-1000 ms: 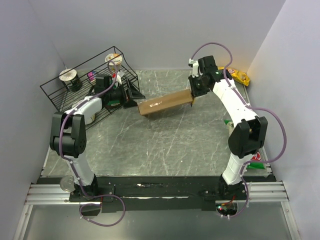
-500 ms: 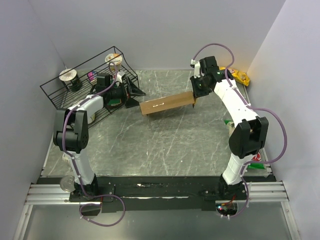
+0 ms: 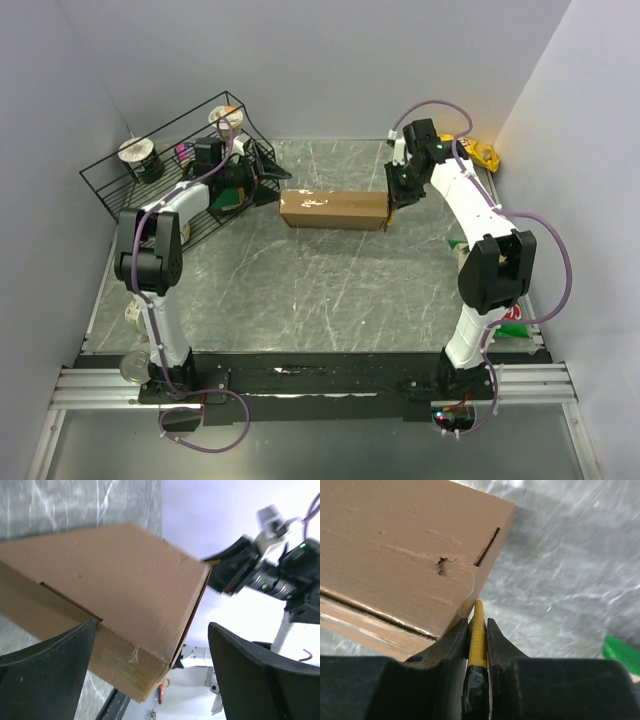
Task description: Unpack the express box
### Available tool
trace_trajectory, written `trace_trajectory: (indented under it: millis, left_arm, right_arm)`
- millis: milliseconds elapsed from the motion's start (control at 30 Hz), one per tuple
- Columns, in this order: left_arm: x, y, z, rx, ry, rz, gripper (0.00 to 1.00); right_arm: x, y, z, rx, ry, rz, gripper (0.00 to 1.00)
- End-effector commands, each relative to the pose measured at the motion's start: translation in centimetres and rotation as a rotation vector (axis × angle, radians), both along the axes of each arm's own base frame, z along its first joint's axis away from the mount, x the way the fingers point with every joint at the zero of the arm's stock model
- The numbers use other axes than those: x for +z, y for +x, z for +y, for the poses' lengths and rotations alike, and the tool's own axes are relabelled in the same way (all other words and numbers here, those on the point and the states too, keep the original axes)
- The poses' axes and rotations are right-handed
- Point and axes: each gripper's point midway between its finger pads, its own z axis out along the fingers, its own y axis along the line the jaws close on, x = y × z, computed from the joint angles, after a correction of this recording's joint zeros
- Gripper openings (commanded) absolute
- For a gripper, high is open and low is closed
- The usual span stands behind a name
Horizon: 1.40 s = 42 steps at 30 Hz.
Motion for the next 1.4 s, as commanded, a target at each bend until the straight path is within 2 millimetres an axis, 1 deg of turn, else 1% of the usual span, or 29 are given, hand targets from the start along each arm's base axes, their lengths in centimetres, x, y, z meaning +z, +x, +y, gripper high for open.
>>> trace_trajectory:
  millis: [0, 33, 67, 133, 167, 233, 300, 400, 567, 600, 633, 667, 700, 733, 767, 800, 833, 867, 900, 967, 1000, 1100, 1200, 1367]
  left_arm:
    - [3.5, -0.4, -3.5, -0.156, -0.098, -0.046, 0.97]
    - [4.3, 0.4, -3.7, -0.153, -0.096, -0.078, 0.97]
    - [3.3, 1.1, -3.8, -0.151, -0.086, -0.082, 0.97]
    - [3.5, 2.2, -3.8, -0.139, -0.077, -0.113, 0.97]
    - [2.9, 2.6, -3.9, -0.137, -0.068, -0.12, 0.97]
    - [2.3, 3.4, -4.1, -0.122, -0.05, -0.125, 0.98]
    - [2.5, 3.6, -4.2, -0.125, -0.049, -0.148, 0.98]
    - [2.1, 3.7, -4.7, -0.131, -0.049, -0.15, 0.99]
    - [0.7, 3.7, -5.8, -0.133, -0.026, -0.141, 0.99]
    - [0.8, 3.8, -6.0, -0.134, -0.021, -0.151, 0.99]
    - [0.4, 4.0, -6.1, -0.136, -0.006, -0.177, 0.99]
    - [0.0, 4.3, -6.1, -0.123, 0.016, -0.172, 0.97]
    - [0.1, 4.7, -6.3, -0.119, 0.027, -0.191, 0.96]
    - [-0.7, 4.7, -6.3, -0.122, 0.062, -0.191, 0.96]
    - [-1.0, 5.2, -6.3, -0.104, 0.091, -0.206, 0.97]
    - [-0.9, 5.5, -6.4, -0.099, 0.109, -0.228, 0.96]
    - [-1.5, 5.7, -6.4, -0.097, 0.135, -0.244, 0.97]
    - [-2.0, 5.8, -6.1, -0.091, 0.157, -0.227, 0.96]
    - [-2.6, 6.3, -5.9, -0.073, 0.2, -0.252, 0.96]
    - [-3.2, 6.7, -5.5, -0.06, 0.246, -0.262, 0.96]
    - [-3.8, 7.0, -5.0, -0.036, 0.292, -0.251, 0.96]
    - [-4.5, 7.6, -4.4, -0.025, 0.35, -0.288, 0.97]
    - [-3.7, 8.0, -4.3, -0.016, 0.362, -0.325, 0.96]
    - [-0.3, 8.6, -4.7, -0.023, 0.33, -0.429, 0.96]
  right_arm:
    - [3.1, -1.6, 7.9, 0.118, 0.391, 0.059, 0.0]
    - [2.9, -1.5, 7.9, 0.114, 0.406, 0.073, 0.0]
    - [2.4, -1.1, 7.7, 0.099, 0.42, 0.091, 0.0]
    - [2.0, -0.6, 7.5, 0.09, 0.432, 0.102, 0.0]
    - [1.7, -0.1, 7.2, 0.076, 0.434, 0.105, 0.0]
    - [1.5, 0.5, 7.0, 0.066, 0.435, 0.104, 0.0]
    - [1.5, 1.4, 6.6, 0.057, 0.43, 0.091, 0.0]
    - [1.5, 2.3, 6.2, 0.044, 0.432, 0.078, 0.0]
    - [0.6, 3.1, 4.9, 0.016, 0.41, 0.079, 0.0]
    - [0.5, 3.1, 4.8, 0.015, 0.408, 0.078, 0.0]
    - [0.4, 3.3, 4.5, 0.009, 0.402, 0.075, 0.0]
    - [0.4, 3.4, 4.3, 0.009, 0.398, 0.071, 0.0]
    - [0.3, 3.5, 4.0, 0.003, 0.394, 0.069, 0.0]
    - [0.1, 3.8, 3.5, -0.007, 0.388, 0.069, 0.0]
    - [-0.1, 3.9, 3.3, -0.01, 0.384, 0.068, 0.0]
    - [-0.1, 4.0, 3.2, -0.012, 0.382, 0.066, 0.0]
    - [-0.2, 4.2, 2.9, -0.016, 0.379, 0.064, 0.0]
    - [-0.3, 4.4, 2.6, -0.016, 0.37, 0.058, 0.0]
    - [-0.3, 4.5, 2.4, -0.019, 0.365, 0.056, 0.0]
    - [-0.6, 4.8, 1.8, -0.033, 0.358, 0.054, 0.0]
    - [-0.7, 4.8, 1.7, -0.033, 0.357, 0.055, 0.0]
    - [-0.8, 5.0, 1.5, -0.038, 0.356, 0.054, 0.0]
    - [-0.8, 5.1, 1.5, -0.038, 0.356, 0.049, 0.0]
    - [-0.7, 5.2, 1.2, -0.035, 0.344, 0.042, 0.0]
